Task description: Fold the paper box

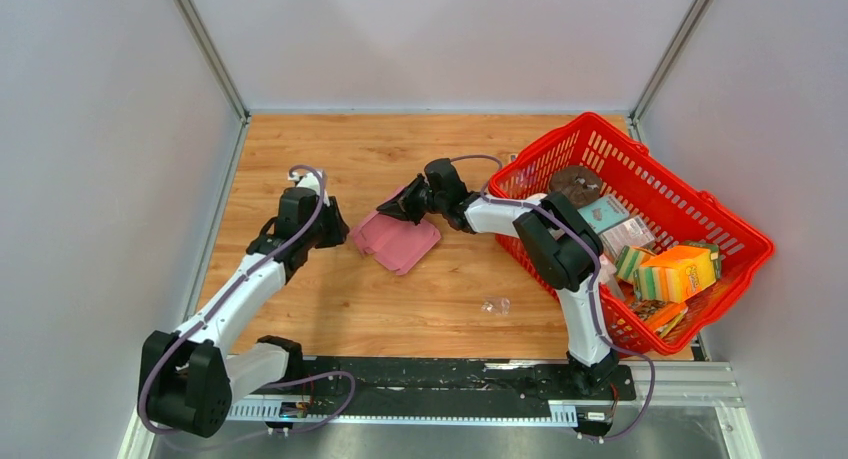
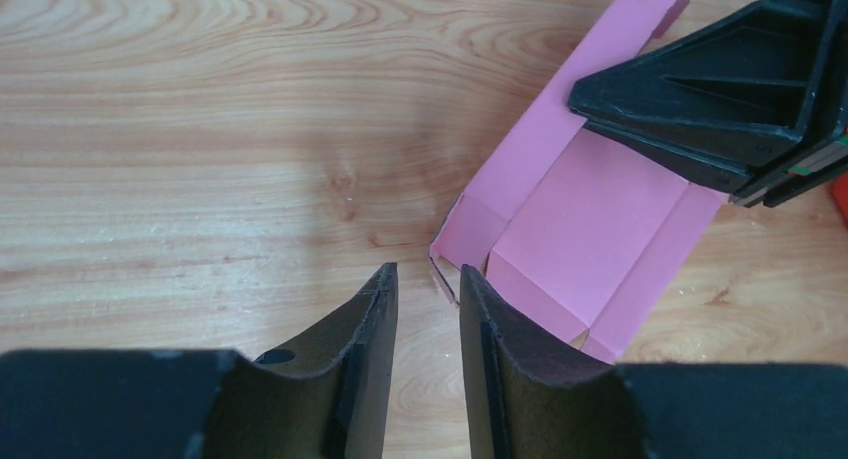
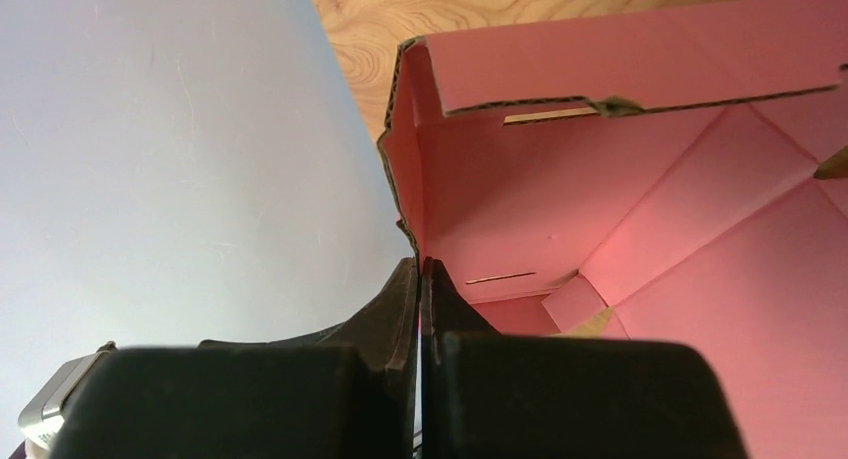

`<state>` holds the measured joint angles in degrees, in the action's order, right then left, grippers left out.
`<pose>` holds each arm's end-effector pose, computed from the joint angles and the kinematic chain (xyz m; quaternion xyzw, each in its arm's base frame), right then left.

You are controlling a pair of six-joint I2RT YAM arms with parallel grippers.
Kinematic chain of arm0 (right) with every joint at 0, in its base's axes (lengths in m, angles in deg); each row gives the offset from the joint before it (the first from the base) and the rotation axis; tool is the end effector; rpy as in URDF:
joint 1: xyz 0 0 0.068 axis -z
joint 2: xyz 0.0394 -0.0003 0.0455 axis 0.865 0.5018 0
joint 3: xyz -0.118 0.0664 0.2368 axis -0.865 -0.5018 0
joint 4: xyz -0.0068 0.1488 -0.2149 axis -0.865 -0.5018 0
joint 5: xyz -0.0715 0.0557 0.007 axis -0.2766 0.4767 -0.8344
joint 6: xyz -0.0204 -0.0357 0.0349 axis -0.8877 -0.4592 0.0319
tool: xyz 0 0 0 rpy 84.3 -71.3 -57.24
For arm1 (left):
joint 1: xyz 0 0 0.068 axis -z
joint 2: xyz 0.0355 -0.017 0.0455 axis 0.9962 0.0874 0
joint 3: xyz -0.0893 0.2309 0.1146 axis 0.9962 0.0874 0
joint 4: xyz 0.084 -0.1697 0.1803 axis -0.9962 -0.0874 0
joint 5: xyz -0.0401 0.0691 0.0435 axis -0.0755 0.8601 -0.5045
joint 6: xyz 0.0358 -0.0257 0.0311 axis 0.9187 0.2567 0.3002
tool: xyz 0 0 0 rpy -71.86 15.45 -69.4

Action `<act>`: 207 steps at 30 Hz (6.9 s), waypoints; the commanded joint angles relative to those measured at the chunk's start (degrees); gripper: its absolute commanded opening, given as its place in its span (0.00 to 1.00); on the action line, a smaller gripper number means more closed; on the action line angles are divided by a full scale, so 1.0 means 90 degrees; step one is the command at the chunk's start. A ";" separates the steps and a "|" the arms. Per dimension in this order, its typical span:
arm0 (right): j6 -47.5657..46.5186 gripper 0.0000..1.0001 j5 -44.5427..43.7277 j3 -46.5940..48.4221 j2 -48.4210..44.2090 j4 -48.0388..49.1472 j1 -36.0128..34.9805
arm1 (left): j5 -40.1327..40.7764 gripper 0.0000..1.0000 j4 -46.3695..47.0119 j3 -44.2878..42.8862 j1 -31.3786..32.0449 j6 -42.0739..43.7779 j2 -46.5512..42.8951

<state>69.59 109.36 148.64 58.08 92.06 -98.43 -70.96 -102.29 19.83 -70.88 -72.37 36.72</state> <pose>0.3569 0.3020 0.1529 0.2426 0.8232 0.5069 0.0811 0.2242 -0.0571 0.2314 -0.0745 0.8977 -0.1521 0.4066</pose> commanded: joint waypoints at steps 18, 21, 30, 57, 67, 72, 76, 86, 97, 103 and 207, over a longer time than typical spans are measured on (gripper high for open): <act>0.0009 0.00 -0.0117 -0.0117 -0.0083 0.0031 0.0044 | 0.0964 0.08 -0.0851 -0.1173 0.0825 0.0378 0.1029; 0.0136 0.00 -0.0098 -0.0137 -0.0044 0.0138 0.0025 | 0.0858 0.08 -0.0862 -0.1241 0.0903 0.0349 0.1223; 0.0507 0.00 -0.0029 -0.0234 -0.0044 0.0421 -0.0034 | 0.0663 0.07 -0.0647 -0.1759 0.1089 0.0309 0.2141; 0.0547 0.00 0.0068 -0.0674 -0.0152 0.0861 0.0074 | 0.0175 0.53 -0.0464 -0.0177 0.0278 -0.0385 0.0921; 0.0595 0.00 0.0068 -0.0674 -0.0152 0.0900 0.0054 | -0.0344 0.49 0.1013 -0.0244 0.0580 -0.0072 0.1634; 0.0654 0.00 0.0059 -0.0674 -0.0152 0.0940 0.0054 | -0.0140 0.41 0.0897 -0.0616 0.0893 0.0085 0.1878; 0.0654 0.00 0.0078 -0.0703 -0.0171 0.0959 0.0054 | 0.0289 0.41 0.0799 -0.0607 0.1040 0.0065 0.1830; 0.0703 0.00 0.0039 -0.0879 -0.0191 0.1096 0.0054 | 0.0837 0.42 0.0896 -0.0519 0.1127 -0.0013 0.1811; 0.0097 0.00 0.0010 -0.1523 -0.0445 0.1562 0.0035 | 0.2289 0.38 0.1736 0.0252 0.2161 -0.0130 0.1410; -0.0049 0.00 -0.0049 -0.1767 -0.0562 0.1652 0.0025 | 0.3366 0.37 0.2164 0.0447 0.2582 -0.0169 0.1449; -0.7345 0.05 -0.1250 0.1290 -0.4155 -0.5897 -0.1205 | 0.3035 0.00 -0.1330 -0.0919 0.2886 0.0075 -0.1715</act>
<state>2.95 99.18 162.04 20.79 37.15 -107.15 -43.72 -114.27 14.96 -44.54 -71.80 21.73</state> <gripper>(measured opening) 0.057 0.031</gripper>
